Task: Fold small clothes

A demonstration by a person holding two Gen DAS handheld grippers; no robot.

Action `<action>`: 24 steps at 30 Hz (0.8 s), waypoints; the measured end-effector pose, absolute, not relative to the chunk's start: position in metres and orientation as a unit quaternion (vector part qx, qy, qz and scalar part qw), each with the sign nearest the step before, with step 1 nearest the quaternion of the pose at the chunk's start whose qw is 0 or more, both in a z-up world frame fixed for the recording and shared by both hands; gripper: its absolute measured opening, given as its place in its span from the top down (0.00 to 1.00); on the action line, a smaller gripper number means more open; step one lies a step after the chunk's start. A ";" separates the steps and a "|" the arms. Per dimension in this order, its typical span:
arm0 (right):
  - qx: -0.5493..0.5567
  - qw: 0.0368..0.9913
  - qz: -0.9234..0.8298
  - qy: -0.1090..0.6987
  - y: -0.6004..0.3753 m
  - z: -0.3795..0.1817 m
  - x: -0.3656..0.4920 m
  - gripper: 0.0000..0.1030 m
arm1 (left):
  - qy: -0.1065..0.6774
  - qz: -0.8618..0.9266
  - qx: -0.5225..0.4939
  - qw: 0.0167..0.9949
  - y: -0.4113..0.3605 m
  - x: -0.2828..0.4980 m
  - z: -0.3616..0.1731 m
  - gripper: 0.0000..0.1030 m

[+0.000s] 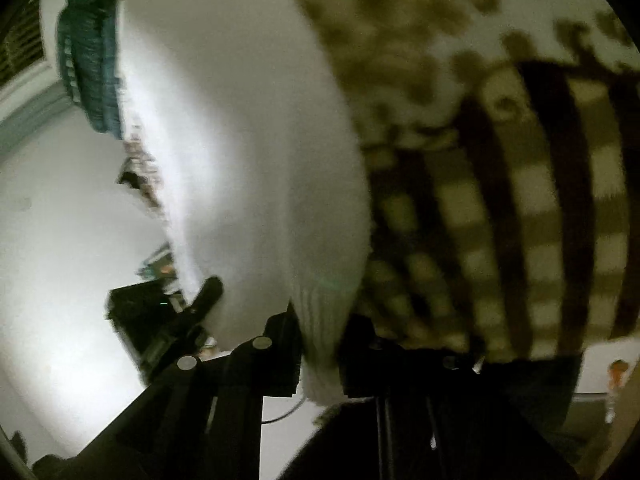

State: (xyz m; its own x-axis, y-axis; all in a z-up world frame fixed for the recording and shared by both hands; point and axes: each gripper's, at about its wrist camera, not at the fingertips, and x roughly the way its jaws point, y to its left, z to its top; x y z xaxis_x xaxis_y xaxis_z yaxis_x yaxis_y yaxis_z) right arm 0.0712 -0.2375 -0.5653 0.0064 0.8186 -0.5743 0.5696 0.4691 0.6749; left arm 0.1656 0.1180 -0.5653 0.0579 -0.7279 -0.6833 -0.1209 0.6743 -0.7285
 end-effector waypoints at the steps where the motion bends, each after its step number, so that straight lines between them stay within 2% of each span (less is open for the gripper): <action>1: 0.506 0.505 0.133 0.686 -0.239 -0.556 0.074 0.86 | 0.640 -0.234 -0.342 0.648 0.121 0.168 -0.561 0.89; 7: 0.525 0.536 0.167 0.639 -0.247 -0.496 0.123 0.86 | 0.596 -0.247 -0.390 0.656 0.116 0.230 -0.519 0.89; 11: 0.524 0.568 0.177 0.610 -0.256 -0.467 0.200 0.86 | 0.574 -0.236 -0.415 0.665 0.111 0.294 -0.512 0.88; 17: 0.548 0.586 0.163 0.575 -0.300 -0.467 0.331 0.86 | 0.540 -0.230 -0.448 0.674 0.096 0.406 -0.510 0.85; 20: 0.578 0.579 0.137 0.558 -0.320 -0.480 0.401 0.78 | 0.528 -0.215 -0.488 0.661 0.101 0.456 -0.518 0.75; 21: 0.584 0.578 0.132 0.555 -0.325 -0.483 0.416 0.72 | 0.522 -0.211 -0.498 0.660 0.102 0.466 -0.519 0.73; 22: 0.592 0.576 0.130 0.549 -0.330 -0.486 0.431 0.68 | 0.511 -0.206 -0.511 0.660 0.104 0.479 -0.518 0.68; 23: 0.600 0.574 0.129 0.542 -0.336 -0.489 0.446 0.56 | 0.504 -0.205 -0.516 0.661 0.103 0.486 -0.518 0.62; 24: 0.606 0.575 0.128 0.535 -0.340 -0.491 0.460 0.52 | 0.493 -0.200 -0.523 0.666 0.107 0.495 -0.516 0.59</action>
State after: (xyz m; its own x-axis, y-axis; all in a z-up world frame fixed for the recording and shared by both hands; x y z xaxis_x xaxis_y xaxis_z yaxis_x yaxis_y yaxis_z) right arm 0.4596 -0.3396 -0.4906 0.3955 0.7947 -0.4605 0.5004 0.2340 0.8336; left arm 0.4950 0.1074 -0.5157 0.4339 -0.7813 -0.4486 -0.2496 0.3742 -0.8931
